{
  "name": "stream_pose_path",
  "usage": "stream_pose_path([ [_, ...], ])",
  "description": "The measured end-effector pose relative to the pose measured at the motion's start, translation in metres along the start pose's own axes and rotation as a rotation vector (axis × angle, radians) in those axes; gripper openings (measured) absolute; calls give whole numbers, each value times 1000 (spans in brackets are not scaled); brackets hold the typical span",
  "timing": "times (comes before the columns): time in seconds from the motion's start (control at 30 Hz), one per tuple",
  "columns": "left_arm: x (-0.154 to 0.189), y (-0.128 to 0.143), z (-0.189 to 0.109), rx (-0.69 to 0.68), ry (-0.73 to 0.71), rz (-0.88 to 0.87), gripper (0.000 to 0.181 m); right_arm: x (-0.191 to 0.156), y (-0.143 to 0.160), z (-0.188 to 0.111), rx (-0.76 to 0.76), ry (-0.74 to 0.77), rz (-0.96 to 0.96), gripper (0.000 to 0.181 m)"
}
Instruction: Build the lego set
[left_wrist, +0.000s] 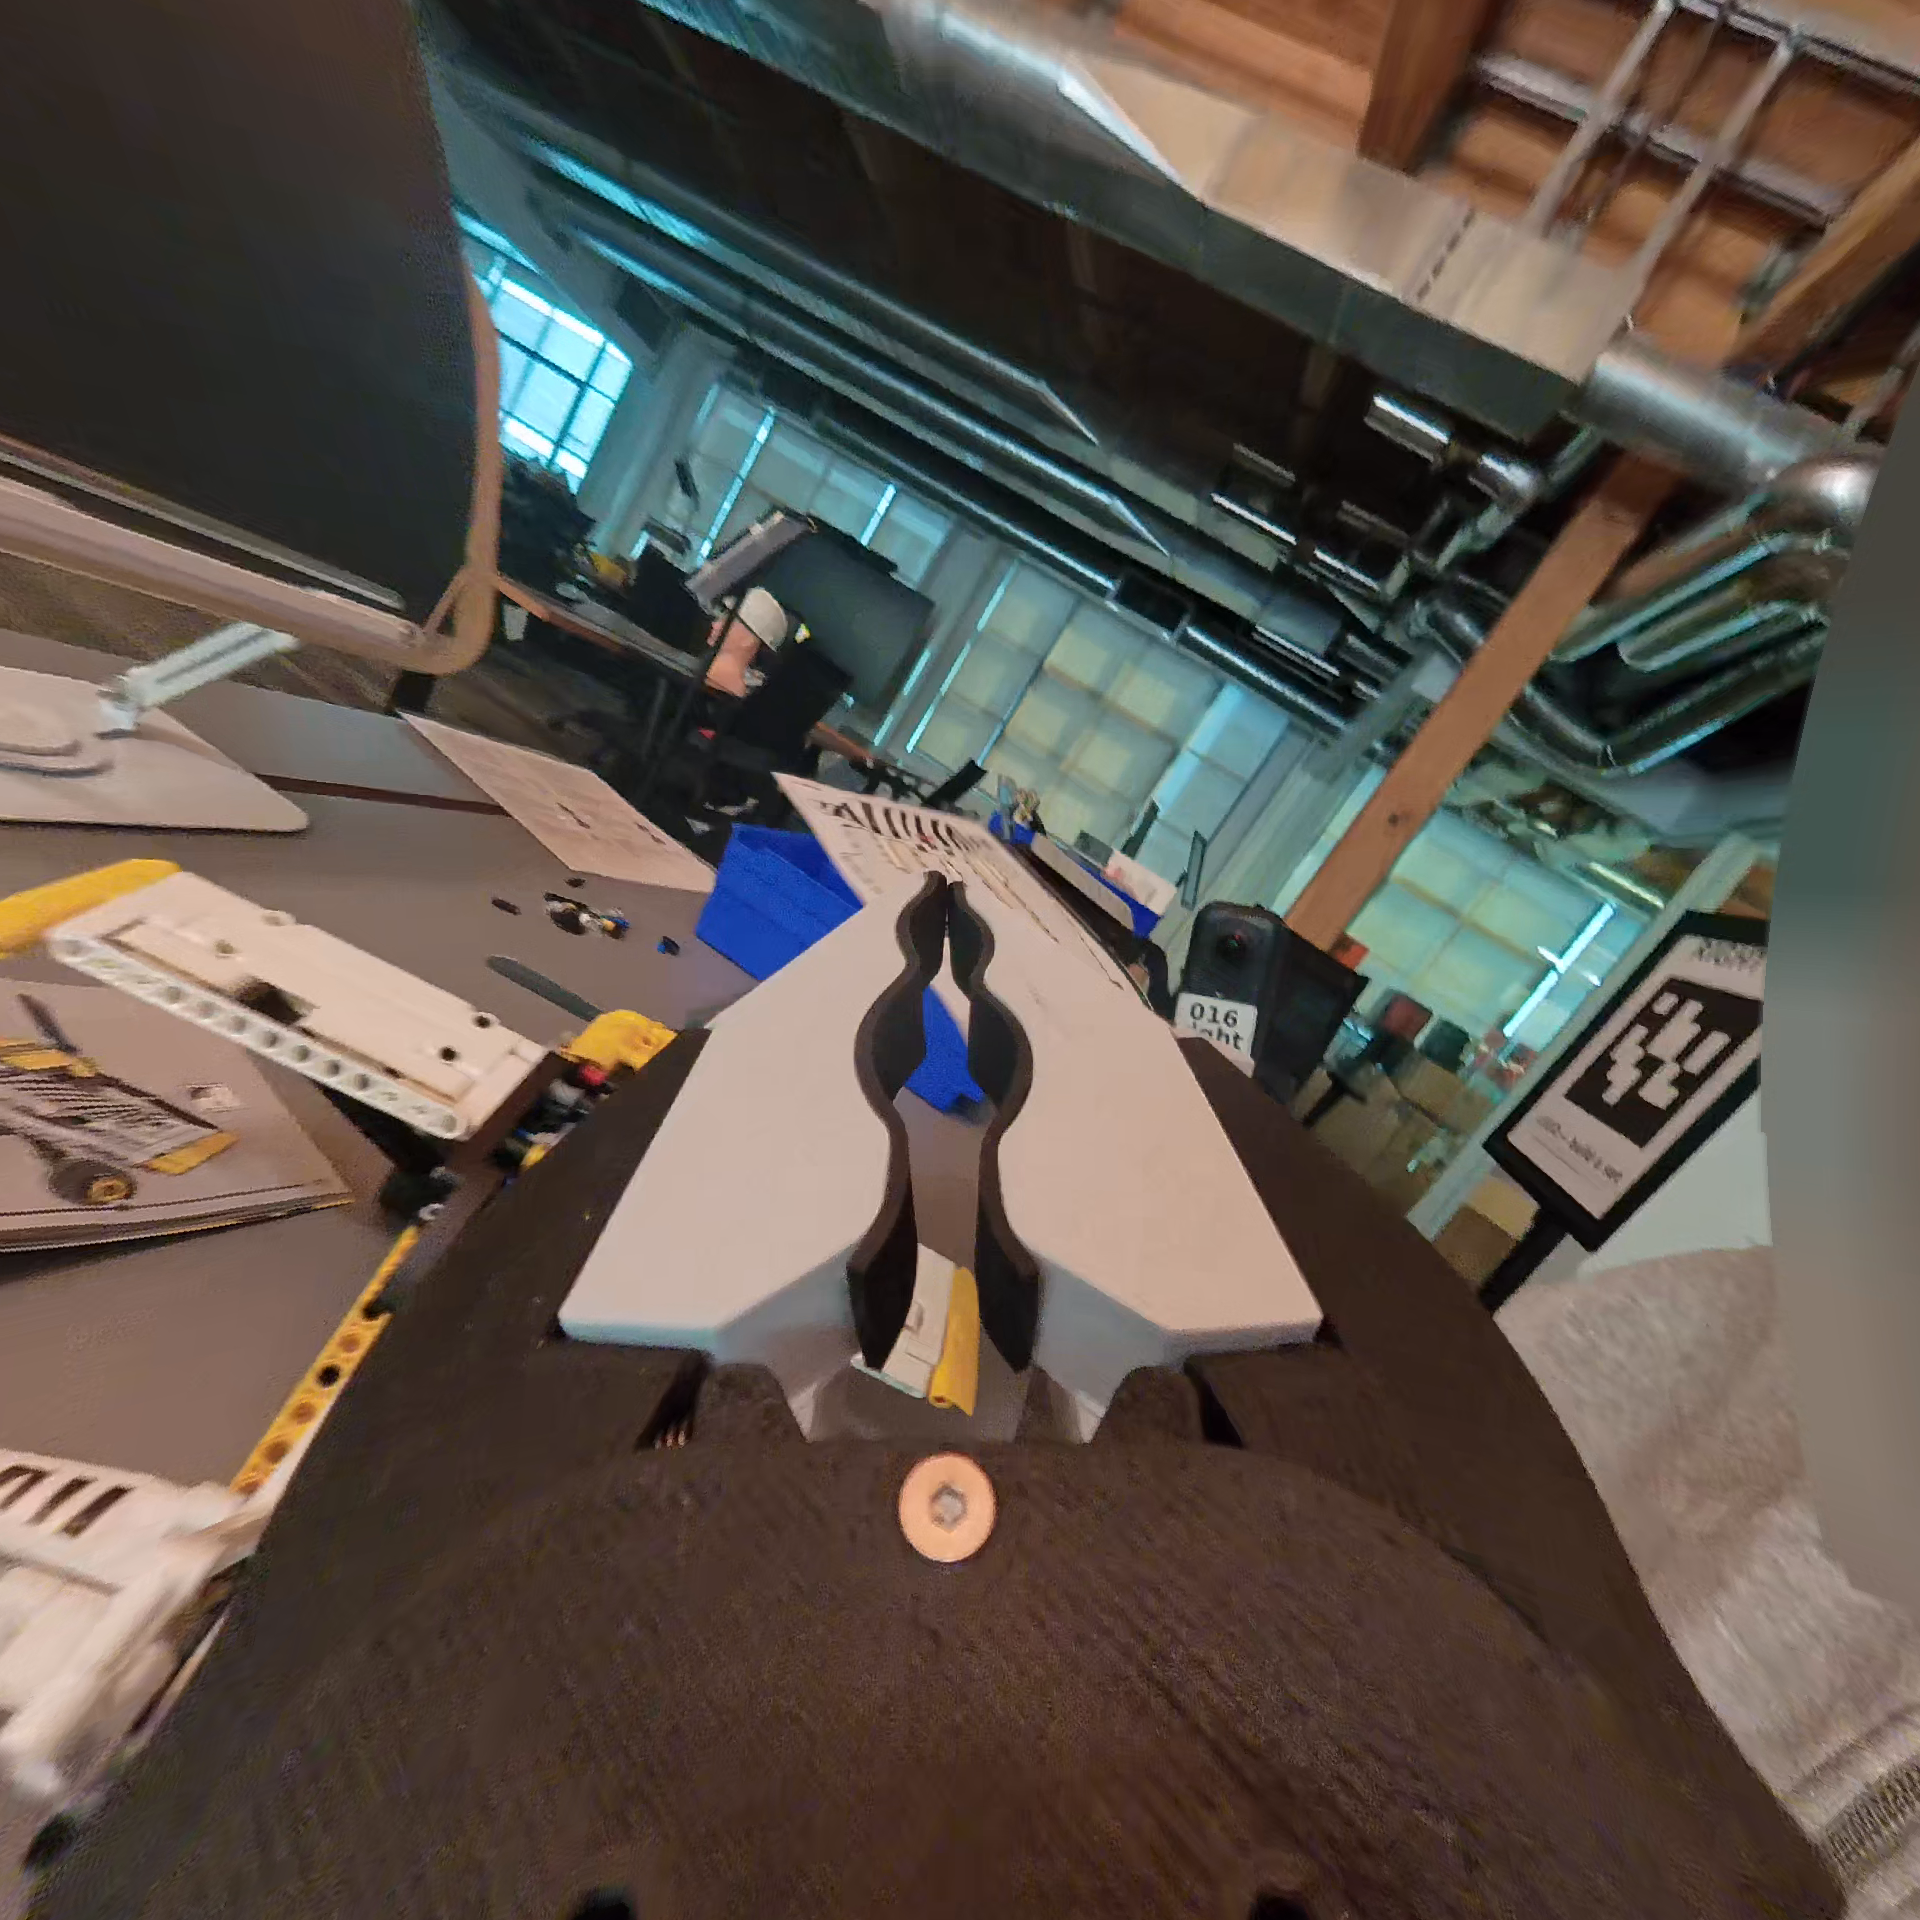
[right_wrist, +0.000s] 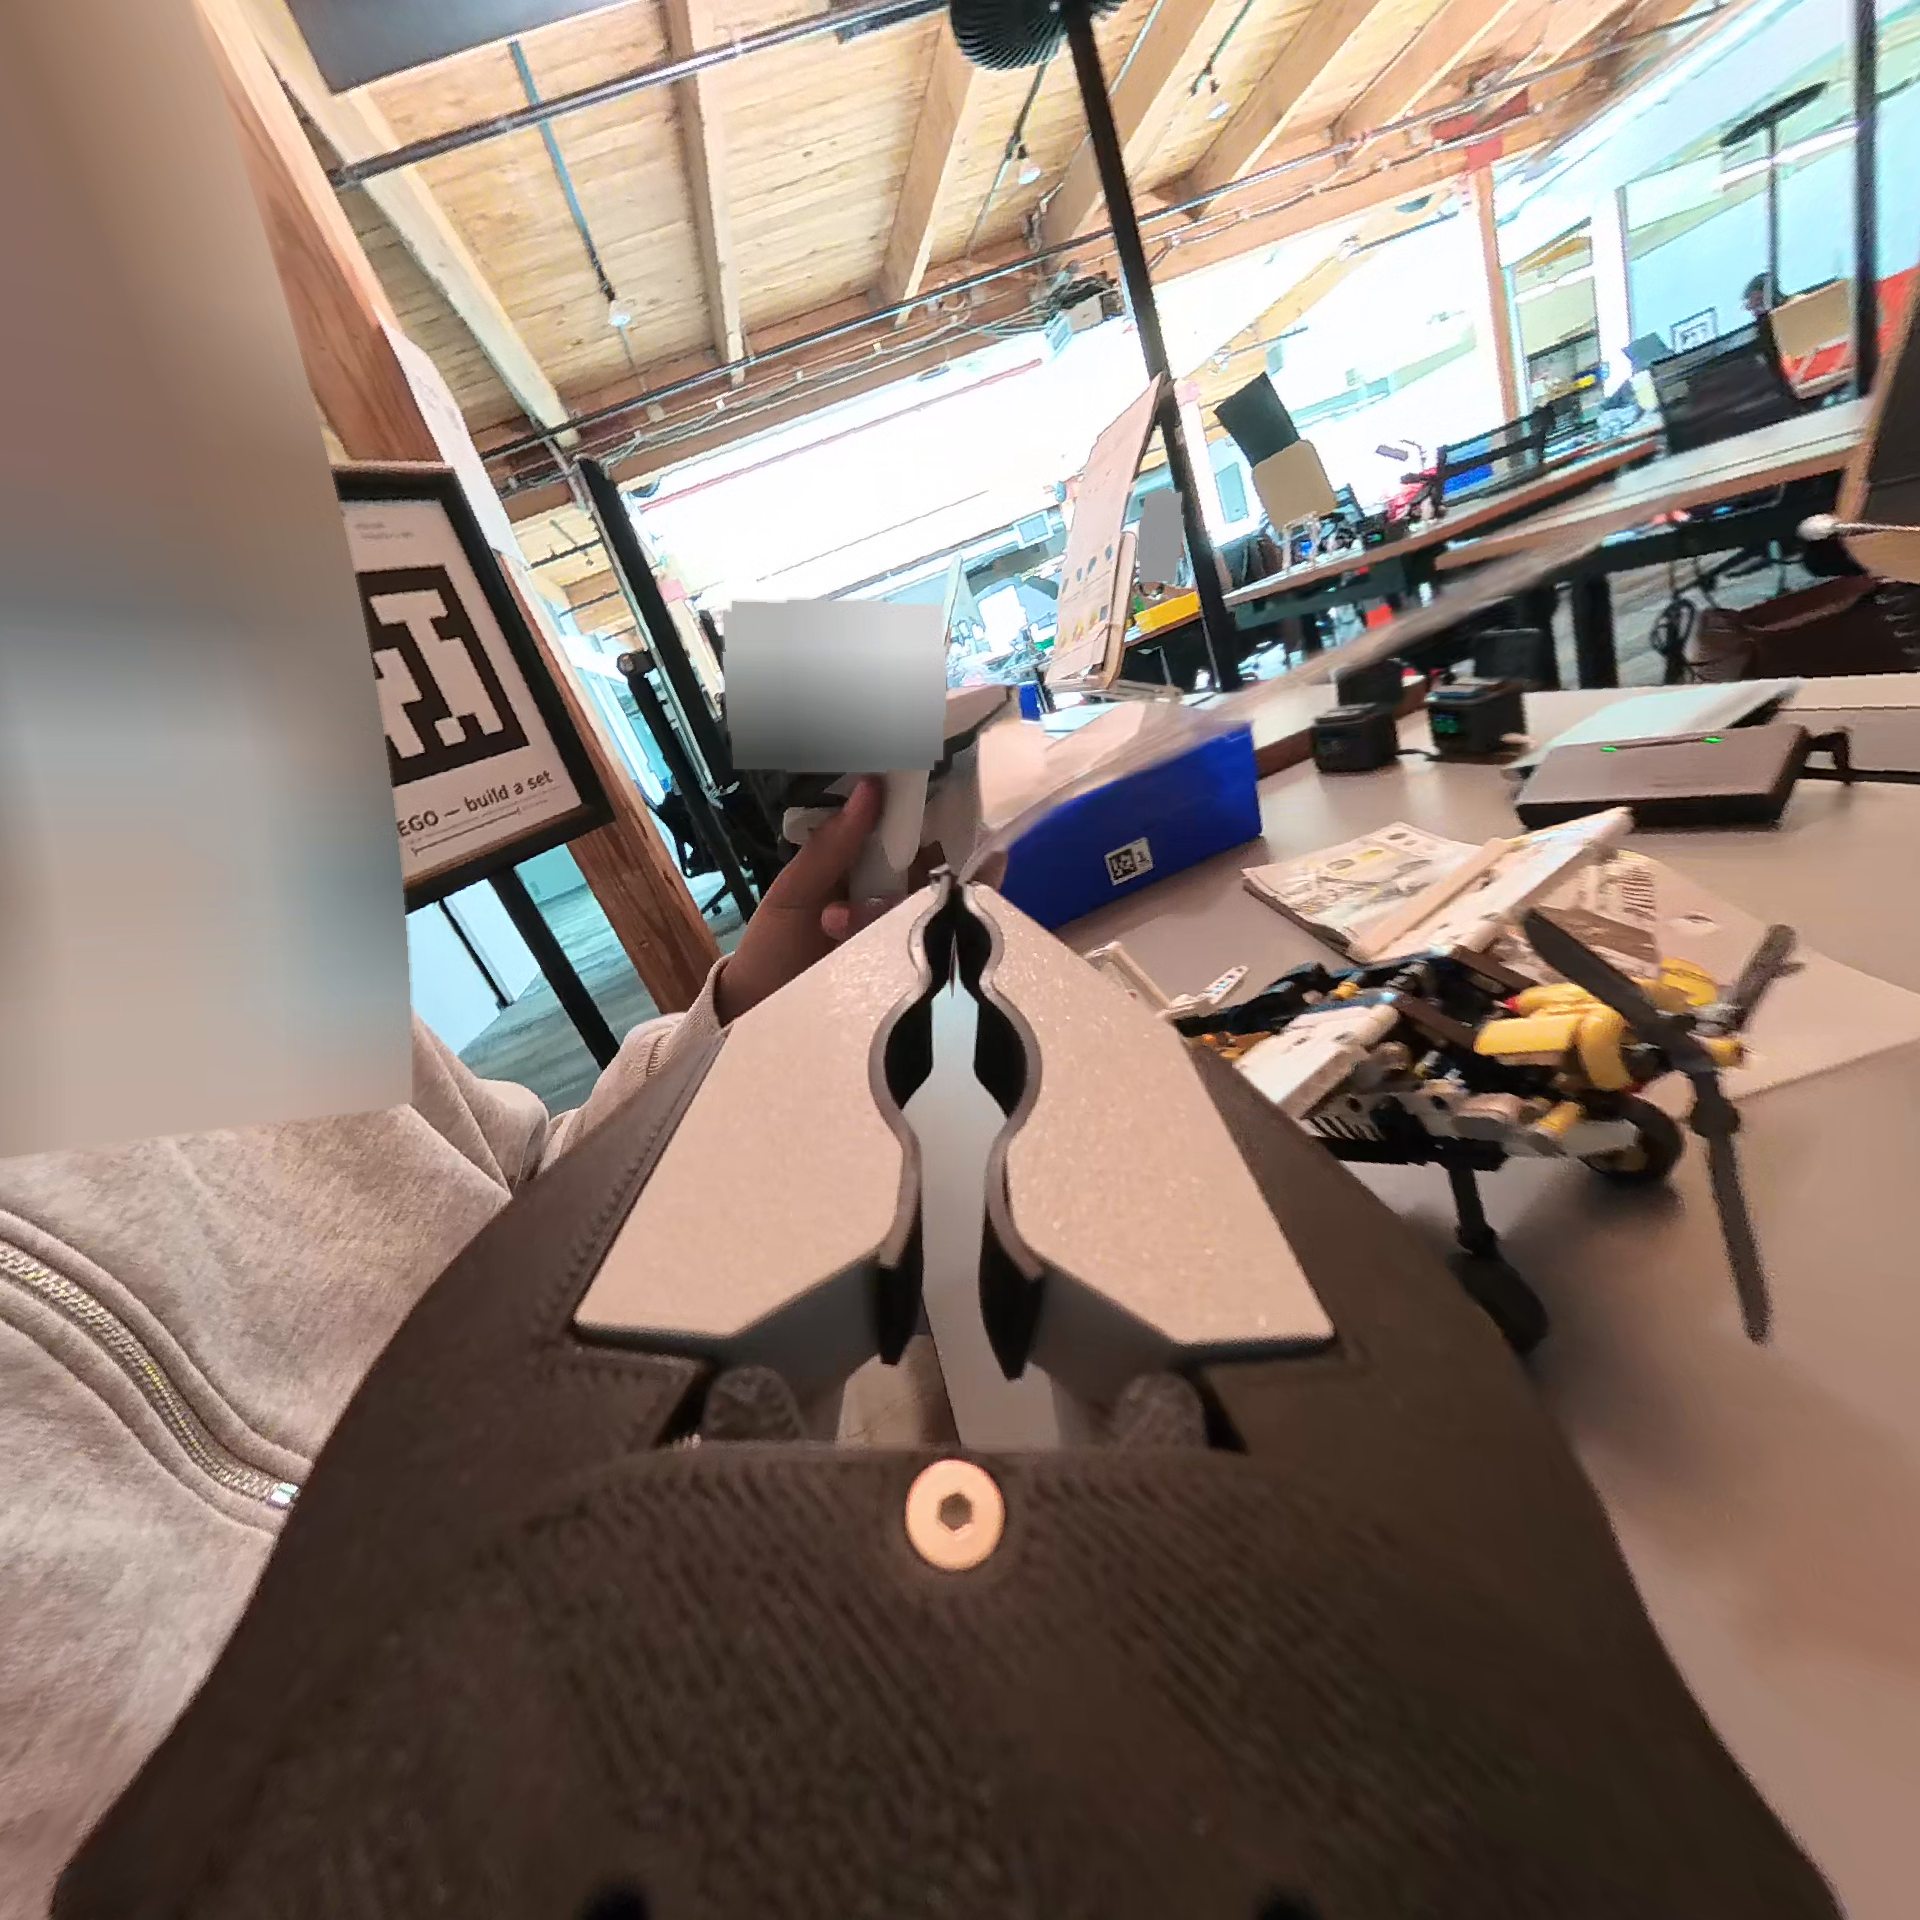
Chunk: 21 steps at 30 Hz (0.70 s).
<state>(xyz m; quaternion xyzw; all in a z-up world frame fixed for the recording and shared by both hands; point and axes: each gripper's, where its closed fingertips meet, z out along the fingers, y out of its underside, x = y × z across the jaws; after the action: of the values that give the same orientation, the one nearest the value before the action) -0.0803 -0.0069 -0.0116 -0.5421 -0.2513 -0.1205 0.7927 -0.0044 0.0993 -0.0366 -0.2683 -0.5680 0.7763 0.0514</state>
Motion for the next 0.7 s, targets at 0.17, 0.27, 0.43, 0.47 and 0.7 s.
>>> stream_pose_path([
  [0.17, -12, -19, -16, 66, -26, -18, 0, 18, -7, -16, 38, 26, 77, 0],
  [0.27, -11, -23, -18, 76, -25, -15, 0, 43, -3, -30, 26, 103, 120, 0],
  [0.43, -7, -20, -15, 61, -18, 3, 0, 116, 35, -72, -112, 351, 245, 4],
  [0.47, -5, -19, -15, 56, -15, 6, 0, 132, 38, -84, -119, 420, 276, 12],
  [0.7, 6, -11, -7, 16, 2, 63, 0, 158, 15, -145, -231, 788, 115, 51],
])
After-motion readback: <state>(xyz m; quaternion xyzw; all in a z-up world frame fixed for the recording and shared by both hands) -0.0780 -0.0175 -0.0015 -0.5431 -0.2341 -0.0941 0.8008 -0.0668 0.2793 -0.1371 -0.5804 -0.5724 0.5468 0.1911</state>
